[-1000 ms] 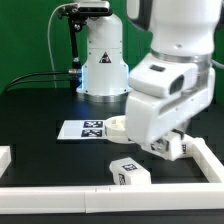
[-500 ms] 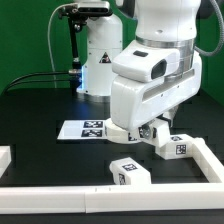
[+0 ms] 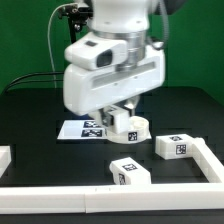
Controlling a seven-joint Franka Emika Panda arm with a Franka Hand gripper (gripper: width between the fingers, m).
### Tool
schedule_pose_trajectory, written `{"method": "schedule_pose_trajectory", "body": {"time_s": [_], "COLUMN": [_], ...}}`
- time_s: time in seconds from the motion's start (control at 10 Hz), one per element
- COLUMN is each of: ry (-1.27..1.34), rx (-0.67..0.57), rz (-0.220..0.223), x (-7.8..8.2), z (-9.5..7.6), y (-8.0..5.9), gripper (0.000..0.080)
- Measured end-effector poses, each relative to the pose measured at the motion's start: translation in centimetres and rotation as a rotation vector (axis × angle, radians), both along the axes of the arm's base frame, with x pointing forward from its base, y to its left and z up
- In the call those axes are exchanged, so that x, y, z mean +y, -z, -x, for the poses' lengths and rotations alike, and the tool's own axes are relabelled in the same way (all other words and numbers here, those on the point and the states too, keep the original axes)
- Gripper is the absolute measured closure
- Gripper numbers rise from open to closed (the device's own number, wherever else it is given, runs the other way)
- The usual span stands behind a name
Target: Assemble stool
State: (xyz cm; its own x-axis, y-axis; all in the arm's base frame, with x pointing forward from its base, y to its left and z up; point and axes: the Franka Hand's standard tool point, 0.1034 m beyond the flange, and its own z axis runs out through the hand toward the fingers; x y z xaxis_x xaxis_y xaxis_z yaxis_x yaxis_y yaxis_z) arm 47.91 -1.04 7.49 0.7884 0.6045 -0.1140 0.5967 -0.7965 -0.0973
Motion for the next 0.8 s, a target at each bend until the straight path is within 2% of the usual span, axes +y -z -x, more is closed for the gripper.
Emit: {"method": "schedule_pose_trajectory", "body": {"time_s": [0.2, 0.6, 0.7, 0.8], "ry": [-0.008, 0.000, 0.042, 0.047], "rx": [-0.001, -0.009, -0.025, -0.037], "rz": [0.000, -0.001, 0.003, -0.007], "x": [0.6, 0.1, -1.9, -4.7], "z": [-0.1, 0.0, 1.4, 2.9], "y": [0.0, 0.2, 1.0, 2.0], "gripper": [0.0462, 0.0462, 0.0462, 0.0462]}}
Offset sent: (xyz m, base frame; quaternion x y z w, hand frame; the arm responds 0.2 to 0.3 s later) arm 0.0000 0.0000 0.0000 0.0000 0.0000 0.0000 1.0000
